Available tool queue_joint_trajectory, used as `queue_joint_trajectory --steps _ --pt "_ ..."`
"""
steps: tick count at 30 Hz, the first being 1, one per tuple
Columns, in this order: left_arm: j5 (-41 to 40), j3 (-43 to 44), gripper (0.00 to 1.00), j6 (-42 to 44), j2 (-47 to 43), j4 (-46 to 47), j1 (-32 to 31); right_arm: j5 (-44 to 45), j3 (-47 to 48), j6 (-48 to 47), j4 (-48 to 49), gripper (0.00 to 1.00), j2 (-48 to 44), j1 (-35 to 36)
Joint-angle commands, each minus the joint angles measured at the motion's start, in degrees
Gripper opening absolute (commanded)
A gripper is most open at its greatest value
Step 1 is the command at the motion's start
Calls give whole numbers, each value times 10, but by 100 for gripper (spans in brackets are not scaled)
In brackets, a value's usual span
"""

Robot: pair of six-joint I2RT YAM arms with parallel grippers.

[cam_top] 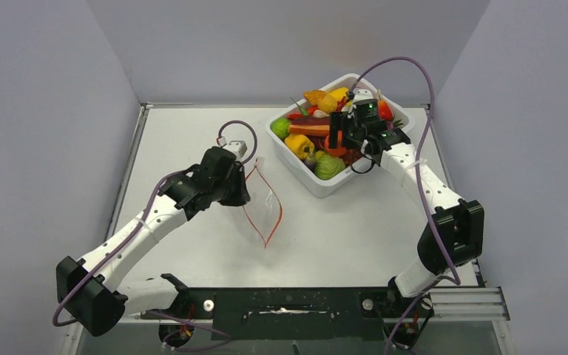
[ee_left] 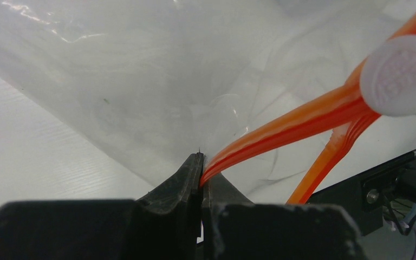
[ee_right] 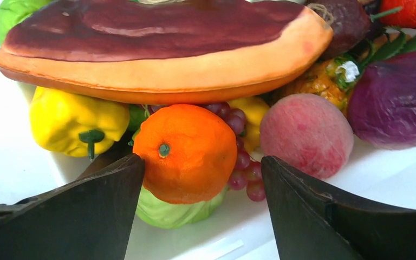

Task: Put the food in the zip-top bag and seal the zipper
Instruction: Pick up the fake fruit from the bin.

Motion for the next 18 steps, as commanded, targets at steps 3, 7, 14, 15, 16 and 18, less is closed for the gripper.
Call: queue_joint_trajectory --steps 3,7,14,15,16,18 --pt "41 -26 0 -27 -20 94 -3 -12 22 -19 22 64 5 -4" --pt "51 -36 0 -37 -29 108 -3 -8 16 -19 19 55 -4 -4" --pt "69 -39 0 -46 -34 117 -3 -6 18 -11 6 83 5 -4" --pt "69 -39 0 -47 -33 117 -3 -10 20 -11 4 84 8 -5" --pt "70 -40 0 -47 -33 117 -2 -14 22 -12 4 86 10 -4" --pt "71 -40 0 -47 -32 118 -3 -22 25 -15 3 86 17 -4"
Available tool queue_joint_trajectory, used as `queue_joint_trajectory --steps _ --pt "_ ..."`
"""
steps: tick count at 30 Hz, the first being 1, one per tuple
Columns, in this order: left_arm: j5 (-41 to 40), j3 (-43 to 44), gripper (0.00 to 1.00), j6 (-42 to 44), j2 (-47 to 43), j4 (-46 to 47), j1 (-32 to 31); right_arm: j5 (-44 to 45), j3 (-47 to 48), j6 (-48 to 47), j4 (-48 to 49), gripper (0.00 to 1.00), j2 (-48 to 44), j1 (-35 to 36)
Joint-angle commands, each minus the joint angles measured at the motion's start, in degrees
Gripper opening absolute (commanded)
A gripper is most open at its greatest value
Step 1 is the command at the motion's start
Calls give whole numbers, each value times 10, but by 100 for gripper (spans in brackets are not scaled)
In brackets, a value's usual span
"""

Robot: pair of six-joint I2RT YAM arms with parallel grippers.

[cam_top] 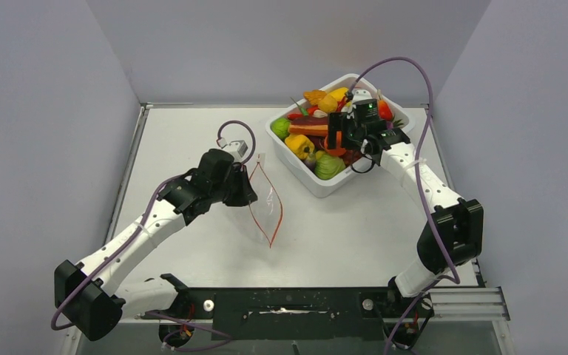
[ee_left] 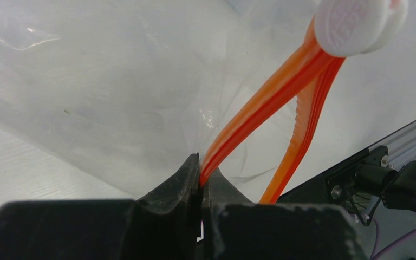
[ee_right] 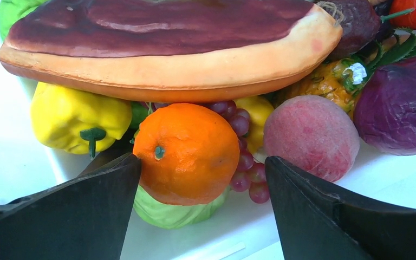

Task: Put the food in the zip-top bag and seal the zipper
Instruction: Pick up the fake fruit from the bin.

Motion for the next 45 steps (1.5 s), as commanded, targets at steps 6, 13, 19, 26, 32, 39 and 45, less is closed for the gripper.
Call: queue_joint_trajectory --steps 6,13,19,26,32,39,45 --pt "16 -4 0 -13 -18 41 -3 -21 27 -9 4 88 28 -4" --pt "18 -14 0 -21 -30 44 -2 -26 22 -7 14 61 12 -1" --pt "12 -18 0 -22 -38 42 -3 -20 16 5 -3 45 -29 13" --pt "8 -17 0 -33 -41 46 -2 29 9 19 -48 42 -86 80" --pt "-5 -16 0 -43 -47 48 -2 -1 -34 56 -57 41 -145 136" --pt "-4 -3 0 -64 -48 53 -1 -114 -114 137 29 41 -232 202" --pt "6 26 0 -70 -42 33 -1 -136 -158 199 143 41 -243 292"
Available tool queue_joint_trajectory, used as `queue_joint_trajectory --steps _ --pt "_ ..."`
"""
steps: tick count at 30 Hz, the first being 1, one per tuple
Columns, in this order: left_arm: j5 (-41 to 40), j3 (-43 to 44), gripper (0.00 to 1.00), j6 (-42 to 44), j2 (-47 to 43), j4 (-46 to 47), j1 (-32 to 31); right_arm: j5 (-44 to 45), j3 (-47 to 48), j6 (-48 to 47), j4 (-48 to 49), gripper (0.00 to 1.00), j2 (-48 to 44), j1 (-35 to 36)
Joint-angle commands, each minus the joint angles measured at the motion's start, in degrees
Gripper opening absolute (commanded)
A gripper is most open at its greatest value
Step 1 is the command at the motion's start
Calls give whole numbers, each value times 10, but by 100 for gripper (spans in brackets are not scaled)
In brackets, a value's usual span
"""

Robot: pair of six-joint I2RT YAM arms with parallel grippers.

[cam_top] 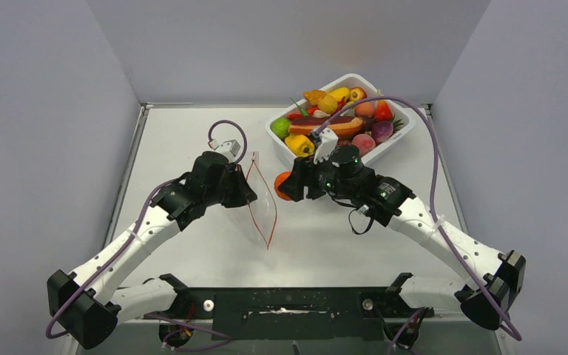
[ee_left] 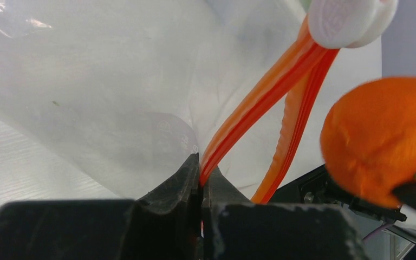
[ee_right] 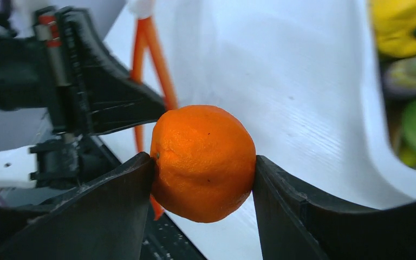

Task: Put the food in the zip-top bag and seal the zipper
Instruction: Pick up the fake fruit from the bin, then place the fake fruit in the zipper food storage bag.

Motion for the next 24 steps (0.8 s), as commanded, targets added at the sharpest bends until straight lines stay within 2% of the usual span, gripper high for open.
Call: queue_joint_trajectory --steps 1,9,16,20,24 --pt "9 49 0 -10 -7 15 -1 -40 -13 55 132 41 -2 58" --pt "18 77 0 -4 -9 -16 -1 -16 11 59 138 42 54 94" --pt "46 88 0 0 -12 -33 -1 81 11 64 84 42 61 94" --pt "70 91 0 -4 -13 -25 -1 98 13 64 75 42 65 95" --pt "92 88 0 -17 -15 -4 -1 82 25 68 71 47 77 96"
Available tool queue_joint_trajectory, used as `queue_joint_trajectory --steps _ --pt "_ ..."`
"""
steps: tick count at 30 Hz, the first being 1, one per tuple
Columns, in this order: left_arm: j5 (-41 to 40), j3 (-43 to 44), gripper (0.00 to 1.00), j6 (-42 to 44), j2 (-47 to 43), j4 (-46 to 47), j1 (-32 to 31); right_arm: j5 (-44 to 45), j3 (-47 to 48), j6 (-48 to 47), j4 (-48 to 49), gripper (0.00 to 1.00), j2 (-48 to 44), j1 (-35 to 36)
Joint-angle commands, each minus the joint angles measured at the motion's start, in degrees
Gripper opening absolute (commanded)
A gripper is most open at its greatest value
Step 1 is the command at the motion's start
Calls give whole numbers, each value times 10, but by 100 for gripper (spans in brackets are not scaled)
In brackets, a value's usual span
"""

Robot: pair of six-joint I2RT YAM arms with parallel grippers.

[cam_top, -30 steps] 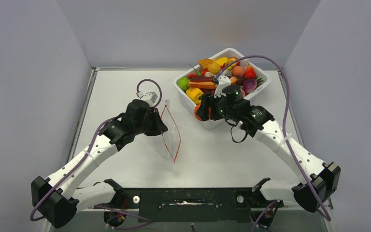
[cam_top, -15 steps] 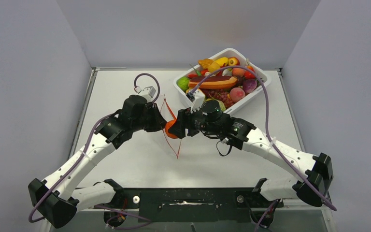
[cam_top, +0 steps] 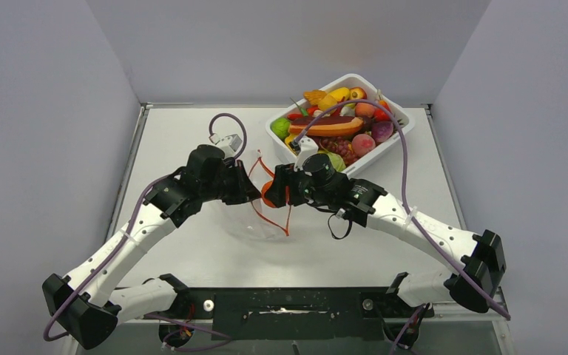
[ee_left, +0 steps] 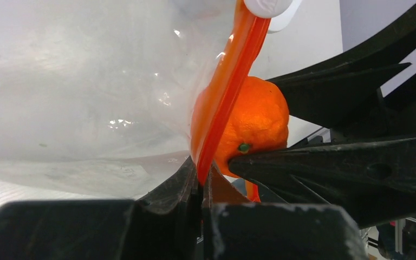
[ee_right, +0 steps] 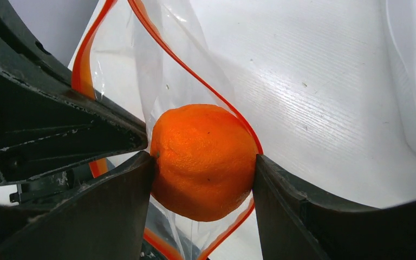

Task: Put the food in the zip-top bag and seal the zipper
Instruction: Place the fake fruit in the zipper food storage bag, then pick up the fake vegetable from the bin.

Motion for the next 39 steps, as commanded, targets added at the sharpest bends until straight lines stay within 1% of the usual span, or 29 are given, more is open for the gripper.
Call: queue_joint_trajectory --steps 1,6,11,16,20,22,25,27,30,34,39 --pt "41 29 0 -17 -15 43 -2 10 42 6 8 50 13 7" --pt "34 33 0 -23 -12 48 -2 15 53 7 -4 62 15 12" --pt "26 11 0 -28 -17 63 -2 22 55 2 -16 82 1 11" --pt "18 11 0 -23 -9 56 -3 24 66 -8 -43 85 -17 11" --pt "14 15 0 -22 -6 52 -2 17 69 -18 -49 80 -39 9" --pt "9 13 0 -23 -11 51 -2 9 71 -25 -50 72 -50 6" --pt "0 8 0 -24 -18 48 -2 9 71 -38 -49 57 -62 -2" --pt "0 8 0 -25 -21 46 -2 9 72 -43 -55 50 -65 -13" --pt "8 17 0 -24 -23 42 -1 2 76 -49 -63 47 -72 -34" --pt "1 43 0 -2 -16 14 -1 -2 78 -71 -64 46 -89 -68" --pt "-14 116 0 41 15 -64 -1 63 50 -108 -47 47 -123 -103"
